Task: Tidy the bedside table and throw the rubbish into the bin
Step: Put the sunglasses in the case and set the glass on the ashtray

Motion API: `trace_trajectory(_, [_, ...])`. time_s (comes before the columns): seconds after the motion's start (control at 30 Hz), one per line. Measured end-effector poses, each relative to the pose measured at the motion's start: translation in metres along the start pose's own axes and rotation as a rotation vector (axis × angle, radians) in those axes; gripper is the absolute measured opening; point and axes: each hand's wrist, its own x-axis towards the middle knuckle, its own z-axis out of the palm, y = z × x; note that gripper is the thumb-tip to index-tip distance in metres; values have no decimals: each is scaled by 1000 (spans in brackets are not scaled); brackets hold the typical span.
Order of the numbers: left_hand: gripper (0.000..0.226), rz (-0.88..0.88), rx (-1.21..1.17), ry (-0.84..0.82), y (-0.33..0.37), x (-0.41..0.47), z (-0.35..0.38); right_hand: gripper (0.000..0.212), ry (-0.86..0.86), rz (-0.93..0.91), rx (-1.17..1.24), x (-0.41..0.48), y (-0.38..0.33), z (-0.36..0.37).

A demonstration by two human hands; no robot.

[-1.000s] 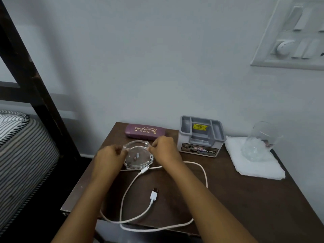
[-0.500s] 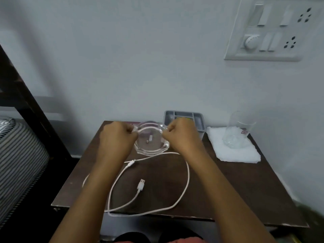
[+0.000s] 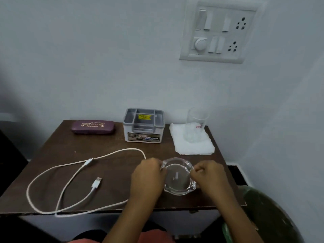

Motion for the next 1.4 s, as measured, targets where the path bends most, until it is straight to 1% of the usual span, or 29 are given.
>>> trace_trajectory(0.17, [30, -25, -60, -4, -5, -4, 13, 14, -17, -13, 62, -3, 9, 10])
trace_trajectory(0.37, [29, -30, -32, 0, -8, -2, 17, 17, -10, -16, 46, 1, 10, 14])
trace_trajectory(0.47, [26, -34, 0, -25, -5, -2, 16, 18, -20, -5, 65, 0, 12, 15])
trace_trajectory(0.53, [21, -11, 59, 2, -1, -1, 13, 17, -37, -7, 79, 0, 14, 12])
trace_trajectory(0.57, [23, 5, 72, 43, 1, 0, 10, 19, -21, -11, 94, 2, 15, 8])
trace_trajectory(0.6, [27, 27, 49, 101, 4, 2, 8, 21, 20, -15, 121, 5, 17, 4])
trace_trajectory(0.67, [35, 70, -118, 181, 12, 16, 7, 23, 132, -7, 225, 18, 20, -8])
trace_trajectory(0.7, [40, 85, -242, 167, 19, 26, 9, 26, 180, -8, 293, 27, 21, -15])
trace_trajectory(0.77, [53, 103, -473, 78, 35, 49, 18, 43, 224, -32, 394, 51, 26, -25])
trace_trajectory(0.83, [67, 95, -598, -15, 53, 69, 31, 58, 157, -61, 437, 77, 32, -30])
trace_trajectory(0.87, [72, 113, -616, -34, 60, 78, 39, 60, 96, -82, 436, 91, 35, -28])
trace_trajectory(0.93, [74, 177, -609, -37, 68, 94, 53, 67, -6, -114, 394, 112, 44, -22])
trace_trajectory(1.0, [73, 193, -614, -24, 67, 110, 65, 81, -68, -131, 342, 132, 55, -15])
trace_trajectory(1.03, [71, 187, -631, -17, 67, 118, 68, 83, -101, -146, 342, 138, 57, -14])
trace_trajectory(1.1, [62, 190, -670, -19, 67, 128, 70, 80, -167, -170, 376, 143, 56, -14])
trace_trajectory(1.2, [46, 180, -715, -30, 65, 139, 75, 66, -195, -193, 426, 148, 55, -10])
trace_trajectory(1.3, [44, 173, -736, -43, 64, 145, 75, 59, -136, -184, 519, 151, 55, -5])
trace_trajectory(1.4, [49, 175, -756, -74, 64, 146, 70, 61, -110, -182, 557, 151, 55, -3])
